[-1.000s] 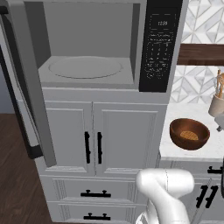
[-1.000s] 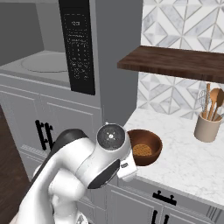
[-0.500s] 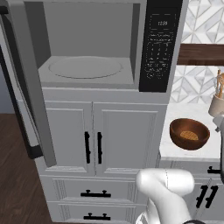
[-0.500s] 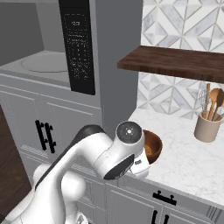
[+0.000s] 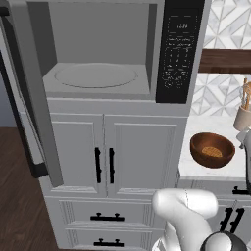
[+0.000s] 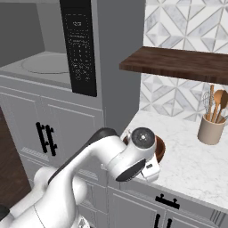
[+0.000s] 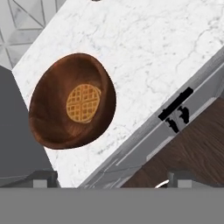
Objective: Open the microwave, place the bowl with waffle inside the microwave, then close the microwave door and turn it on.
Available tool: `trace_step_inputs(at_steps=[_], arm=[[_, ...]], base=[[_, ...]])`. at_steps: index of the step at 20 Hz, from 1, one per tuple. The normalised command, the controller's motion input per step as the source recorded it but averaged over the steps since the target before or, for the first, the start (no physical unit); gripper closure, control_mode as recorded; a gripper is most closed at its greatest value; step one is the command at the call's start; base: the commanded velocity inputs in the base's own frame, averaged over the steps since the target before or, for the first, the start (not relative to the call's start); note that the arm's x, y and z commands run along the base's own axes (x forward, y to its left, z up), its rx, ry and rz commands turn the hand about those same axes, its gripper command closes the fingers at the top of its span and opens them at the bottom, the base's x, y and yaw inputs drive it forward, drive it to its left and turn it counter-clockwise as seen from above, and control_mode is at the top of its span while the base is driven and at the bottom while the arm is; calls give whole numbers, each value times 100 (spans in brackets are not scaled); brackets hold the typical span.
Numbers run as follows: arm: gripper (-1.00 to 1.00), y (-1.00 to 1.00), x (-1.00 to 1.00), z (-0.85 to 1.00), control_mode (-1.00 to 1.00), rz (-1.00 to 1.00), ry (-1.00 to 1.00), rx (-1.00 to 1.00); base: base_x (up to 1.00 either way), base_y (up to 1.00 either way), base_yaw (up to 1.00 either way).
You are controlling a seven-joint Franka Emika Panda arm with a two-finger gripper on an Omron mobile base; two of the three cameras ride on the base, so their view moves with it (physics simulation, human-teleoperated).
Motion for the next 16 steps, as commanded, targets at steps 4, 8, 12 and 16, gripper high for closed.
trace_step_inputs(at_steps=[4, 8, 12, 16], arm=[[-100, -20, 42, -22, -100, 2, 0, 7], [-100, -25, 42, -17, -100, 3, 0, 8], [-100, -22, 45, -21, -100, 4, 6, 1], [-100, -10, 44, -27, -100, 2, 8, 0]], base=[[0, 0, 0], [0, 0, 0], [0, 0, 0], [0, 0, 0]])
